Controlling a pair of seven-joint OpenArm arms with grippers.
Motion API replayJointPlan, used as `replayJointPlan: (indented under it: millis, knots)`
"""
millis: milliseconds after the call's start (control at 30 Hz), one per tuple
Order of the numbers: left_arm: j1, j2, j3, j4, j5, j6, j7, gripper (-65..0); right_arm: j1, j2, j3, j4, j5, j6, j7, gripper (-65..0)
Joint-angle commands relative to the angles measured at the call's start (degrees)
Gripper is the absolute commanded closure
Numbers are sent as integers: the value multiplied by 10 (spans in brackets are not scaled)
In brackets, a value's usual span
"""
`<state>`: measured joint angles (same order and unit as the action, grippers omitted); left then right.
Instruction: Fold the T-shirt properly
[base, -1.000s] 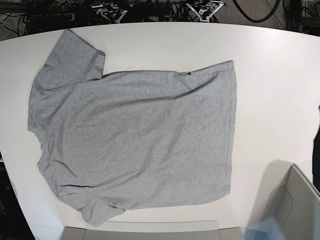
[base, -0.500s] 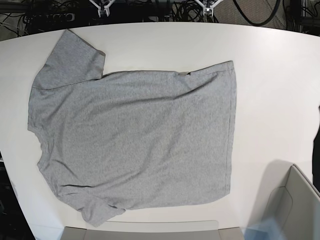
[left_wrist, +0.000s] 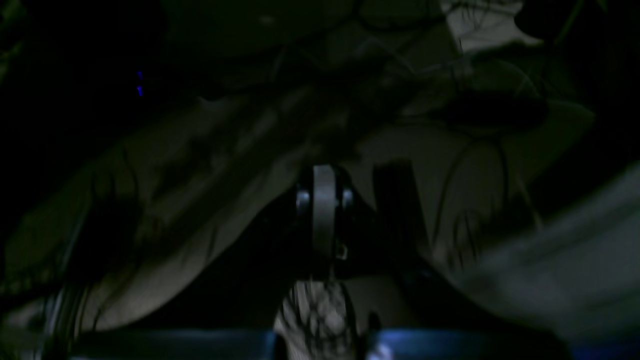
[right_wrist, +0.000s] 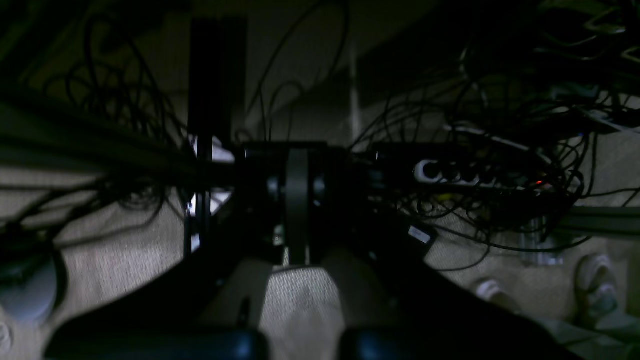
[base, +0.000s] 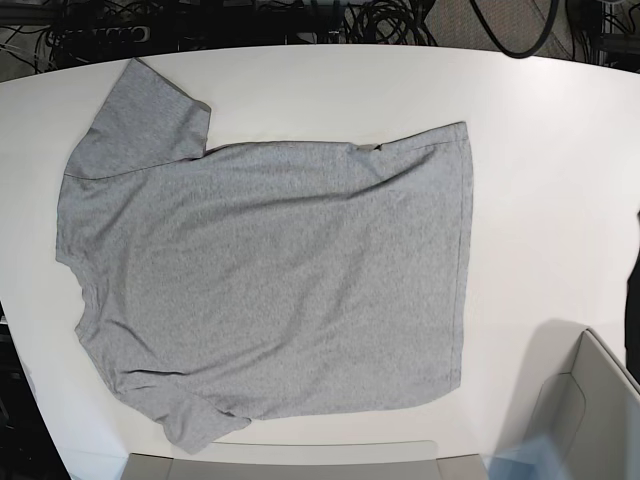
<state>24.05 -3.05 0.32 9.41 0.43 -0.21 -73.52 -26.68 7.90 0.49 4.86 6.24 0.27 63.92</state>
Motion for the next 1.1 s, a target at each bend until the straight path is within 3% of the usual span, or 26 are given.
replayJointPlan:
  millis: [0,300,400,533,667,833,967,1067]
  knots:
    - [30,-2,-2,28,-2,4,-34,-55,-22,6,1,22,10,-2,22,-3]
    - [214,-2,-4,420,-3,8,-34,-103,-260,16,0,484,73,-2,20,-3]
    - [227,-2,-4,472,-3,8,-33,-114,-324,62,-4,632,131,-2,-16,-30]
    - [226,-2,-6,479,-2,8,-33,-139,-385,117,1,801,252,-2,-89,-118]
    - [228,-2,-22,479,0,7,-33,-144,-407,200,-4,854,346,-2,-105,-195]
    - [228,-2,-22,479,0,7,-33,-144,-408,271,-5,855,480,-2,-105,-286]
    - [227,-2,-22,479,0,7,-33,-147,-398,327,-4,856,569,-2,-160,-288]
    - [224,-2,-22,479,0,7,-33,-147,-348,336,-5,846,595,-2,-215,-288]
